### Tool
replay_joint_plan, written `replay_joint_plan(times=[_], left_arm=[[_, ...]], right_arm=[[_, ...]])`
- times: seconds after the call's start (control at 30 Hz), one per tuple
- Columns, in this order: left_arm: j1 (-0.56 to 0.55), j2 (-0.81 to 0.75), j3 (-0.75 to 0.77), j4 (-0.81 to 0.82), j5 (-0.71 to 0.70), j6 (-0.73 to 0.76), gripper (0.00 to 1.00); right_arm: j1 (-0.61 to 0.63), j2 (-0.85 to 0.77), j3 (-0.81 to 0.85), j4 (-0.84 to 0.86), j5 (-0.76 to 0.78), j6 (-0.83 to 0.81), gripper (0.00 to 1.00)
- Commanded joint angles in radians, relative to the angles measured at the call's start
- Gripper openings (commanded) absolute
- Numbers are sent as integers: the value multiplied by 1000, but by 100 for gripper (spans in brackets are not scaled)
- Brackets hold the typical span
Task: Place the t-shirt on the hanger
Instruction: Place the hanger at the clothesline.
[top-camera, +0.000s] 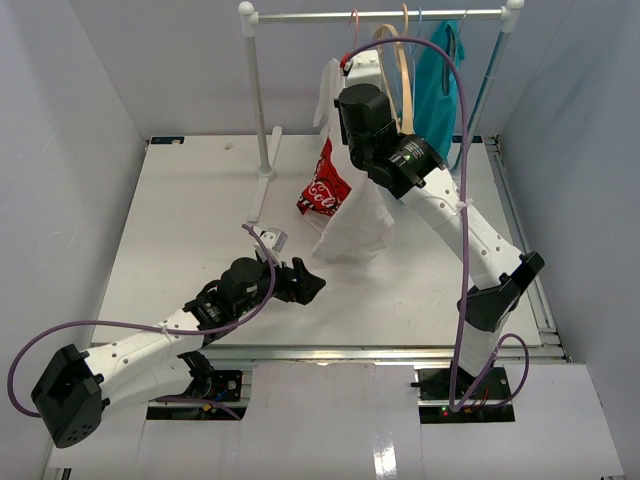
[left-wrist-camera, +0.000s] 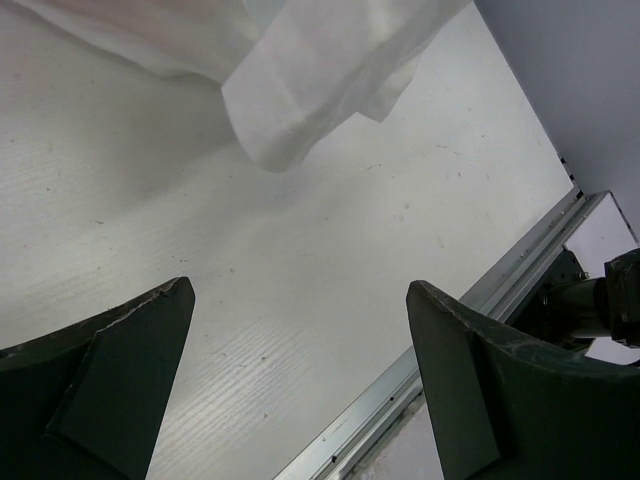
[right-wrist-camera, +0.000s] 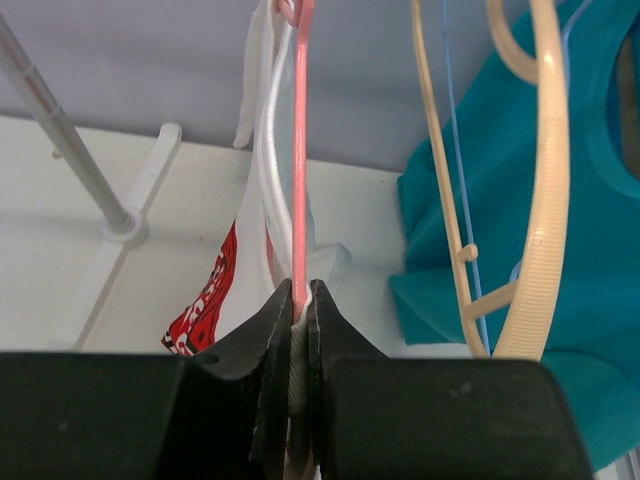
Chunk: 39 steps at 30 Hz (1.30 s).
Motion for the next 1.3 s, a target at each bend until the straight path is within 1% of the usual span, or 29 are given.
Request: replay_joint_plan(times=[0.0,0.17,0.23,0.37,0.5,0.63,0.8,1.0,1.1,1.17,1.27], left_arm=[[-2,-34,-15,43,-15,21,98],[-2,-59,-23,48,-9,14,98],[-1,-66,-29,56,1,12,98],[-2,-66,-32,63,12,10,98],[-1,-60,-32,68,19,7,98],[-1,-53,-32,72,20,5,98],[-2,-69,-40,72,20,1,98],[-1,-91,-47,72,19,1,98],[-2,-89,-47,72,20,-1,98],[-1,-89,-47,74,20,-3,98],[-1,-87,-50,78,32,-6,98]], right_arm=[[-19,49,72,245,115,-73,8],[-52,92,64,347,136,-121,8],[-64,99,37,414,127,-147,8],[-66,91,-51,613,119,-260,8],[-66,70,-91,693,99,-315,8],[-67,16,-129,720,29,-343,8],[-68,-63,-235,746,-135,-384,8],[-77,-125,-307,778,-240,-406,8],[-76,-92,-261,769,-207,-396,8],[-76,-54,-191,725,-187,-382,8],[-78,-5,-160,717,-182,-372,8]])
